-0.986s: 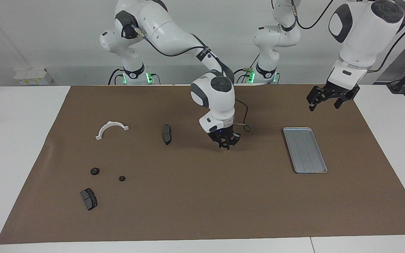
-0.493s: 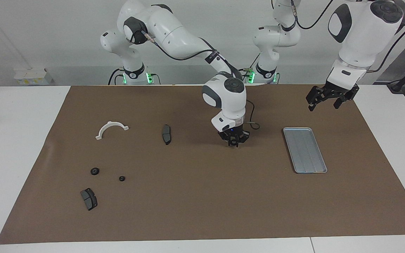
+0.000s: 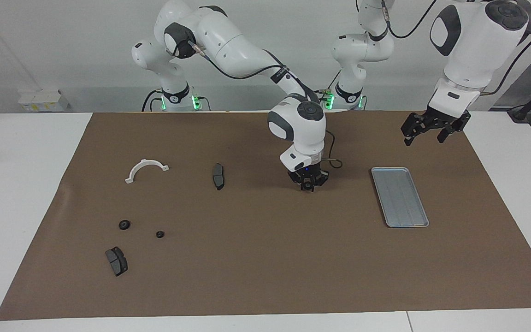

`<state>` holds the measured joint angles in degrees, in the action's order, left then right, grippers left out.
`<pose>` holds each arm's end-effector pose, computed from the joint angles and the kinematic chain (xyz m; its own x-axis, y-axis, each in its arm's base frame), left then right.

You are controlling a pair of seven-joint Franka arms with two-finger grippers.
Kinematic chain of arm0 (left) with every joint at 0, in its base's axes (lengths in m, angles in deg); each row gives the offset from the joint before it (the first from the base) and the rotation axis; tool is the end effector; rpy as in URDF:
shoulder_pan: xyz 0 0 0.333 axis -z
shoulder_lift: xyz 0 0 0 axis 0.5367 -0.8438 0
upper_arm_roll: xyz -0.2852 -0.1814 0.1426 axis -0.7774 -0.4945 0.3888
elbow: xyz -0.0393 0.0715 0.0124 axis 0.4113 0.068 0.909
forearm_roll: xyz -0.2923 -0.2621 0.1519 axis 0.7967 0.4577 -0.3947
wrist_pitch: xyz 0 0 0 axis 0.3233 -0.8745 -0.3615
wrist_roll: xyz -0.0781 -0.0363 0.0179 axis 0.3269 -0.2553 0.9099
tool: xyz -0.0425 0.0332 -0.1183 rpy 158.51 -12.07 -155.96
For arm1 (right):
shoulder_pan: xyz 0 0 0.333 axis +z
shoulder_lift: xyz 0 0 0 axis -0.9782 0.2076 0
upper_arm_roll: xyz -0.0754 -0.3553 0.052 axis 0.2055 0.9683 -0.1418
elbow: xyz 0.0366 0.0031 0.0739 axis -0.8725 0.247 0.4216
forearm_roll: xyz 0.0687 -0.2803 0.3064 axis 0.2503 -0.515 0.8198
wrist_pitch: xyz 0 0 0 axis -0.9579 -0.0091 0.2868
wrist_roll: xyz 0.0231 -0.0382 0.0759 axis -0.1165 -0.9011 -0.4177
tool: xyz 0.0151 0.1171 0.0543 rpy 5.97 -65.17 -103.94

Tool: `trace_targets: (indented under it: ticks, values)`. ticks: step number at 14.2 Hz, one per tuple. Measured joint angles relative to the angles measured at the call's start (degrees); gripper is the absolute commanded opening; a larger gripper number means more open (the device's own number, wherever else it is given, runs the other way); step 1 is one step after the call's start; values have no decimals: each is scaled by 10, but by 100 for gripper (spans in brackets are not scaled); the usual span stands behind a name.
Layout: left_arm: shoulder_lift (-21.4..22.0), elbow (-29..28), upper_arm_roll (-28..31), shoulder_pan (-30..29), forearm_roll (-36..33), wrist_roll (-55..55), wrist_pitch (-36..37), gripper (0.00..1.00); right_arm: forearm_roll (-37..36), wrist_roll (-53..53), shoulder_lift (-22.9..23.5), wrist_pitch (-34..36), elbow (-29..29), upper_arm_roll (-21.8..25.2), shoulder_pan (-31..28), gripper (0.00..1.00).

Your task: Pick bearing gear from pile to tray

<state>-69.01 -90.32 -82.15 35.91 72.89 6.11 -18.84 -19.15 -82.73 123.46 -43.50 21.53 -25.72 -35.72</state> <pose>0.6027 -0.0476 0.6189 0.9994 -0.0011 0.0344 0.0001 -0.9993 -0.0366 0.5999 0.5513 0.3118 0.9451 -0.3124 0.0962 -0.2989 -0.9450 -0.1325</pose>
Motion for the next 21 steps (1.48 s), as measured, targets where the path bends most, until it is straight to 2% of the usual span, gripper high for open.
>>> trace_targets:
  ticks: [2, 4, 8, 11, 13, 16, 19, 21]
  values:
    - [0, 0, -1, 0, 0, 0, -5, 100, -2, 0, -12, 4, 3, 5, -11, 100]
    - [1, -9, -7, 5, 0, 8, -17, 100, -4, 14, -47, 12, 27, 6, -37, 100]
    - [2, -68, -13, 99, 0, 126, -69, 100, -4, 98, -178, 22, 146, 6, -120, 100]
    - [-9, -141, -16, 168, 0, 220, -166, 100, -4, 190, -269, 46, 238, 6, -182, 100]
    - [-20, -202, -16, 192, 0, 243, -253, 100, 4, 269, -311, 72, 272, 6, -232, 100]
    - [-44, -259, -16, 218, 0, 250, -330, 100, 11, 406, -342, 102, 290, 6, -309, 100]
    - [-86, -274, -16, 242, 0, 277, -409, 100, 13, 534, -345, 101, 304, 6, -382, 100]
    - [-116, -276, -15, 253, 0, 281, -441, 91, 14, 596, -338, 79, 312, 6, -417, 100]
